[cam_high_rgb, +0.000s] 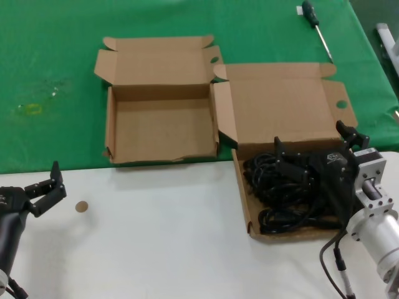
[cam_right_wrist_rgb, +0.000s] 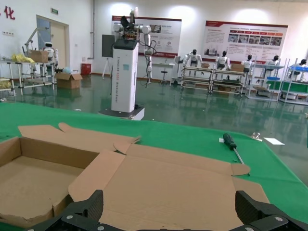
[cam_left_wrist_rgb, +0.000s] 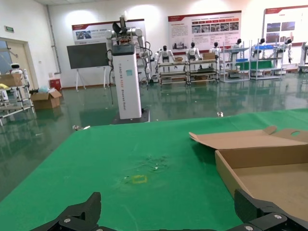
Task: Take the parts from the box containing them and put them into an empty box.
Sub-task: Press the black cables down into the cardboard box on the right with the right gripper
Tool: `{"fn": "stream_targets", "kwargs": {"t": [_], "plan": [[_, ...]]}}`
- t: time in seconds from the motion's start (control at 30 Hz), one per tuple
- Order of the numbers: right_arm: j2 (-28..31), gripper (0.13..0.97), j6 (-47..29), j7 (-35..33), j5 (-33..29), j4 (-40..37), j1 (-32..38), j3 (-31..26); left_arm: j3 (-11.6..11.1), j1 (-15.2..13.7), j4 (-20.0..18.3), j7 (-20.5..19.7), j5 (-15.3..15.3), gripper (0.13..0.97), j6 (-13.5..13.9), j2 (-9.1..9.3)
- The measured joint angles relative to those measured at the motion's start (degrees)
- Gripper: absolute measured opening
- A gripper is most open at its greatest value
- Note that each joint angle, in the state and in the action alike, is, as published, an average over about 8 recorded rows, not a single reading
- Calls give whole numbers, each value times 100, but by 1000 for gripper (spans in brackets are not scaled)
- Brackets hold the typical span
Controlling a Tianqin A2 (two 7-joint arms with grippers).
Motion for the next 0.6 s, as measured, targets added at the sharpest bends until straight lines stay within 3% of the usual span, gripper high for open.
{"fn": "stream_targets", "kwargs": {"t": [0.6], "plan": [[120, 966, 104, 38, 77, 62, -2, -123, 0, 0, 0, 0, 0, 895, 0, 0]]}}
